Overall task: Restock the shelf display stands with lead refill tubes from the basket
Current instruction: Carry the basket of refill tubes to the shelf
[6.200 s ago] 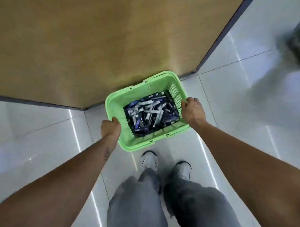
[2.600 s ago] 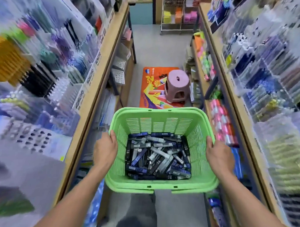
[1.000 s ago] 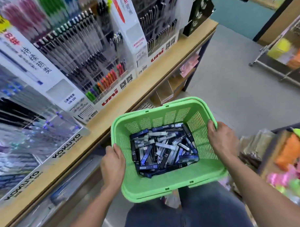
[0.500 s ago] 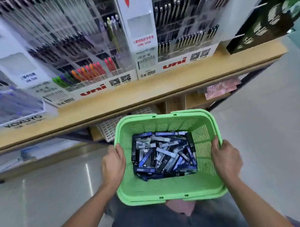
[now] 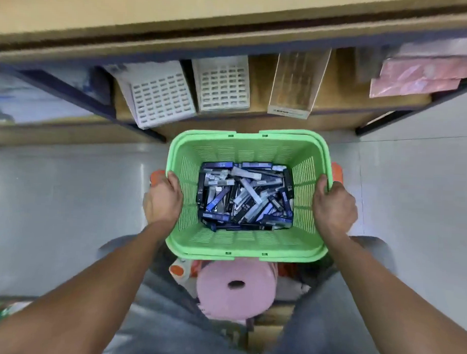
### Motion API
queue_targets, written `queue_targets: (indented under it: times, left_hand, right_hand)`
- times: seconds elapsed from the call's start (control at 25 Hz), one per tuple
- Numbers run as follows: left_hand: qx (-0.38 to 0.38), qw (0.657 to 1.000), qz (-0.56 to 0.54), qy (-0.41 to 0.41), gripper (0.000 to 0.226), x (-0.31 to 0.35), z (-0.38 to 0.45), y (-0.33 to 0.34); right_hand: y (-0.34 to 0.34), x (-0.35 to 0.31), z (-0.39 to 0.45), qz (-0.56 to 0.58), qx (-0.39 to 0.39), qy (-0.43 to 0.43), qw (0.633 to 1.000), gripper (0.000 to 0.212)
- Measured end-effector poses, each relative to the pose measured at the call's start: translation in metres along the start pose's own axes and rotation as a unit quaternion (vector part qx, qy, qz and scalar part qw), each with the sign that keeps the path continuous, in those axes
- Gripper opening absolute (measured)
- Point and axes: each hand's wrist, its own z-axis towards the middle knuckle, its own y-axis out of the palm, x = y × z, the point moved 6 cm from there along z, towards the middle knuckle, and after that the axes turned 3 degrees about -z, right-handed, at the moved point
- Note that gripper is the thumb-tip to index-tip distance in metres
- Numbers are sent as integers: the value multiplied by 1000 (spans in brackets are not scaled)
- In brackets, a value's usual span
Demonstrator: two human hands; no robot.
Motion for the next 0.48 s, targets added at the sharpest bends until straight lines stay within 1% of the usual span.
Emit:
queue_targets:
  times: [0.16, 0.28, 0.48]
  left_hand:
    - [8, 1000, 24, 11, 52, -33, 33, 59]
    - [3, 1000, 16, -4, 48, -52, 63, 108]
    - [5, 1000, 9, -14, 40, -74, 99, 175]
  right_hand:
    - [74, -5, 16, -2, -23, -6, 1000, 57]
    - [138, -10, 31, -15, -21, 0, 1000, 53]
    - [224, -10, 64, -22, -5, -7, 1000, 64]
